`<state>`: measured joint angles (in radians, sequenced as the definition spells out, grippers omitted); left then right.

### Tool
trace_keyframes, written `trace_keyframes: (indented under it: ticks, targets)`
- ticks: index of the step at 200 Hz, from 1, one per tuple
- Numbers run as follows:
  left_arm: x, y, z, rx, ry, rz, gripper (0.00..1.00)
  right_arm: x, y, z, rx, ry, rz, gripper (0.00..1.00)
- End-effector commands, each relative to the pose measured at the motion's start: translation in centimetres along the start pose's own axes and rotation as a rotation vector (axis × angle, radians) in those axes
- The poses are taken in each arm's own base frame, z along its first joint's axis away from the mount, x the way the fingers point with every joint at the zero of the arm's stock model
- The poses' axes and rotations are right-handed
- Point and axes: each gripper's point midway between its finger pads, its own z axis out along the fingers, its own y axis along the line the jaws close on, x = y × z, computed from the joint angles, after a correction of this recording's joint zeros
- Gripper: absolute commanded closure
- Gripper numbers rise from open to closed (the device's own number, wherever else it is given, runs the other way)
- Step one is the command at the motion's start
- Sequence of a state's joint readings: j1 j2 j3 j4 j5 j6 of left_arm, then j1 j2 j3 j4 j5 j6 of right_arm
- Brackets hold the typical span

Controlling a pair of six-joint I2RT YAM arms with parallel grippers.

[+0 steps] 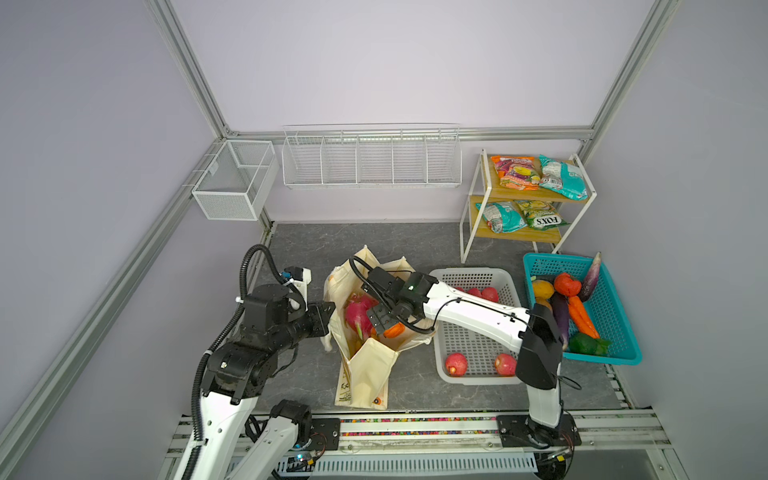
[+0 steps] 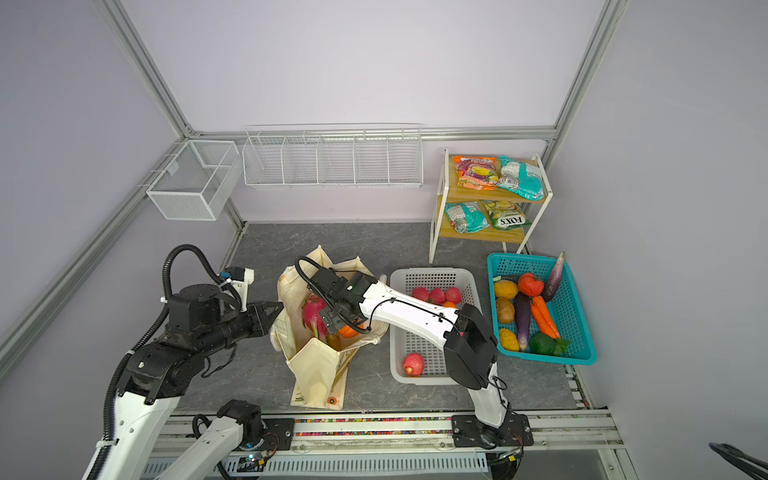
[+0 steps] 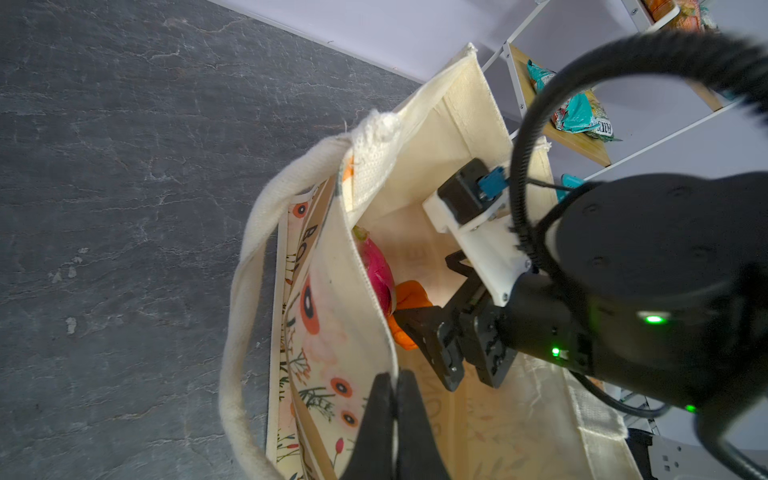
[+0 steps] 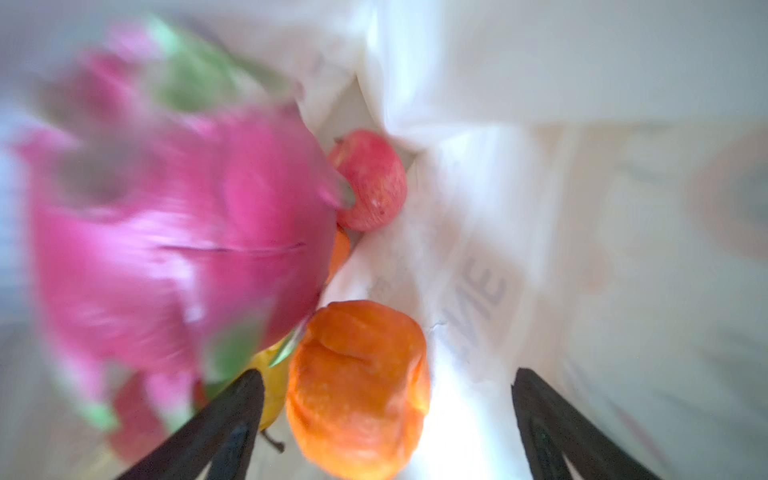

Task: Place the food into the grocery bag and tie it
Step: 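Withdraw the right gripper from the bag back to the teal basket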

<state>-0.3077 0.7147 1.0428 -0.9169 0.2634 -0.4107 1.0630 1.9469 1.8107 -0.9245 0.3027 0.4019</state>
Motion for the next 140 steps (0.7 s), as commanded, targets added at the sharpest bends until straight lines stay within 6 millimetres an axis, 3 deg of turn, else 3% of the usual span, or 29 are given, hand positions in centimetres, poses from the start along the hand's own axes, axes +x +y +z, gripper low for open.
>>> trace_keyframes:
  ticks: [1,41,70,84,109,140]
  targets:
    - [-0.3,-0.4,-0.3,0.018,-0.013,0.007,1.00,-1.2,-0.2,-5.5,-0.045,-0.069,-0.004,0.07]
    - [0.1,-0.2,-0.3,0.013,-0.004,0.007,1.00,-3.3,-1.1,-12.8,-0.093,-0.237,0.040,0.08]
    - [0.1,-0.3,-0.5,0.015,-0.008,0.007,1.00,-4.2,-4.2,-18.4,-0.053,-0.377,0.087,0.08]
    - [0.1,-0.3,-0.6,0.015,-0.011,0.004,1.00,-4.1,-6.5,-20.1,-0.002,-0.416,0.117,0.08]
    - [0.3,-0.3,-0.5,0.023,-0.014,-0.006,1.00,-2.8,-11.8,-21.0,0.089,-0.427,0.207,0.07]
    - [0.3,-0.4,-0.5,0.030,-0.018,-0.011,1.00,0.4,-19.2,-19.3,0.204,-0.383,0.366,0.07]
